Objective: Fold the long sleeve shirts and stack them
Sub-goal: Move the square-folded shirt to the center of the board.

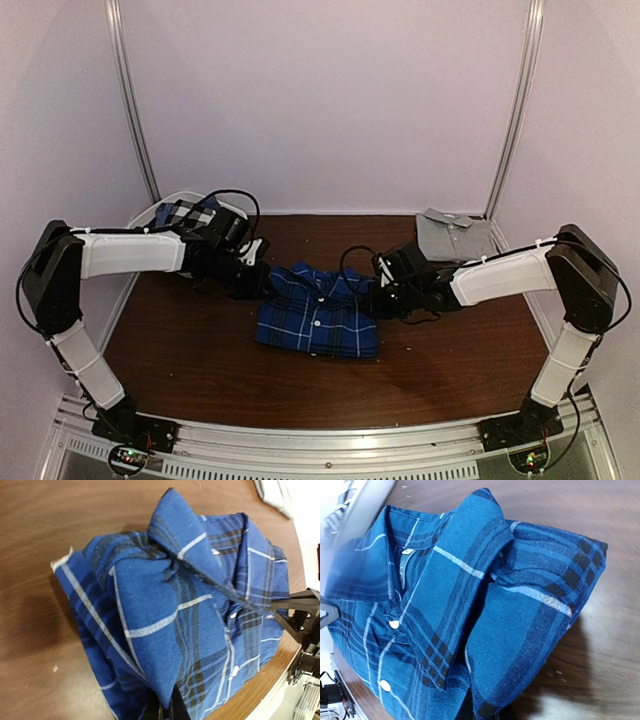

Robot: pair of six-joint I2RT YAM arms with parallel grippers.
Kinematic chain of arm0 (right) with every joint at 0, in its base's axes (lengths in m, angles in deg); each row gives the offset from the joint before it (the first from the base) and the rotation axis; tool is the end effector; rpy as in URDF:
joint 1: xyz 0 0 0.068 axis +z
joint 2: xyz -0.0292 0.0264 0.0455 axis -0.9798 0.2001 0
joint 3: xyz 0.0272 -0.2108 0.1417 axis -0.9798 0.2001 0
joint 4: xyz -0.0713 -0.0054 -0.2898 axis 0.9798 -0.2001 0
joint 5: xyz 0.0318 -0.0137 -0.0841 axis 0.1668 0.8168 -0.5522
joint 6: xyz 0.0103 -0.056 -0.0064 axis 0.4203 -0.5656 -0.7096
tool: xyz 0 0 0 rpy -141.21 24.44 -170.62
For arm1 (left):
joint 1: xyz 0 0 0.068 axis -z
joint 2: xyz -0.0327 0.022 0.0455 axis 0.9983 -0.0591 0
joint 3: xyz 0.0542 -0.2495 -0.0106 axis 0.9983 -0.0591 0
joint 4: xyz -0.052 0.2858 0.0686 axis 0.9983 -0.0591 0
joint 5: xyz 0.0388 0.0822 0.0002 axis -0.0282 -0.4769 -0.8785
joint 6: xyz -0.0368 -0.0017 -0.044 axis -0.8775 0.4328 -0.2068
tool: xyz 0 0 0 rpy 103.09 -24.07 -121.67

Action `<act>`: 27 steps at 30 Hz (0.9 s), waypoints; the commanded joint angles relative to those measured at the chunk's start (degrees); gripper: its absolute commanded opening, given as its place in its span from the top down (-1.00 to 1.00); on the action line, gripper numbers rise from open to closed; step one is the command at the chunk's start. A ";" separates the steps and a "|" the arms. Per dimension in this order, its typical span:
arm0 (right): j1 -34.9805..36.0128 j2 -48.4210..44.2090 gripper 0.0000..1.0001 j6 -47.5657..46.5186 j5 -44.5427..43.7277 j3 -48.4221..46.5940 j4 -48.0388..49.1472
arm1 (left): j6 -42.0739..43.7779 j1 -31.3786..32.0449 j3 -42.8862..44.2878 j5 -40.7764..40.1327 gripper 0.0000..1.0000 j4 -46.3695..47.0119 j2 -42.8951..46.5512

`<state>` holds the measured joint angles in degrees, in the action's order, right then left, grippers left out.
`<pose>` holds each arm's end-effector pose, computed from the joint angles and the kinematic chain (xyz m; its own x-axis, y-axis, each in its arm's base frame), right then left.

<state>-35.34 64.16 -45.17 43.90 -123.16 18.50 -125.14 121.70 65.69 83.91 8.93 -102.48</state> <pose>0.2695 0.2640 0.1085 -0.9107 0.0499 -0.4100 -0.2186 0.7841 0.5808 0.3130 -0.2365 0.1482 -0.9605 -0.0122 -0.2779 0.1499 0.8190 -0.5539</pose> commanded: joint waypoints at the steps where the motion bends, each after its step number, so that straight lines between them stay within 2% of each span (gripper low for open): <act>1: 2.55 2.06 0.87 -1.59 0.70 -6.21 -0.31 | -3.77 0.11 -4.34 -8.52 1.00 -4.73 8.53; 9: 6.54 10.04 0.86 -0.35 2.39 -13.91 -0.04 | -2.57 -3.17 -15.12 -14.72 0.99 -6.86 14.02; 10: 6.62 10.73 0.81 -0.36 2.64 -14.20 -0.28 | -2.27 -3.18 -15.38 -14.91 0.88 -6.95 13.73; 13: 6.47 9.95 0.47 -0.57 1.11 -12.64 -0.13 | -1.79 -3.19 -15.63 -15.76 0.17 -7.76 13.72; 14: 6.33 9.14 0.31 -0.91 0.21 -12.17 -0.30 | -1.84 -3.19 -15.57 -16.85 0.01 -8.13 14.36; 16: 5.48 7.01 0.14 -1.67 -1.44 -11.27 -2.37 | -1.85 -3.19 -14.88 -19.53 -0.15 -9.57 15.55; 21: 2.77 1.38 0.04 -3.76 -5.22 -8.92 -5.43 | -2.06 -3.19 -9.51 -25.67 -0.16 -13.94 18.36; 27: -0.87 -1.69 0.03 -6.31 -7.31 -9.42 -8.36 | -0.12 -3.10 -3.79 -21.55 0.09 -10.12 19.14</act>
<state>-34.05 64.46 -48.93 39.79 -132.36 12.69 -126.99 118.80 58.48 61.42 -4.32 -83.86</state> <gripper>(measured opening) 0.483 0.484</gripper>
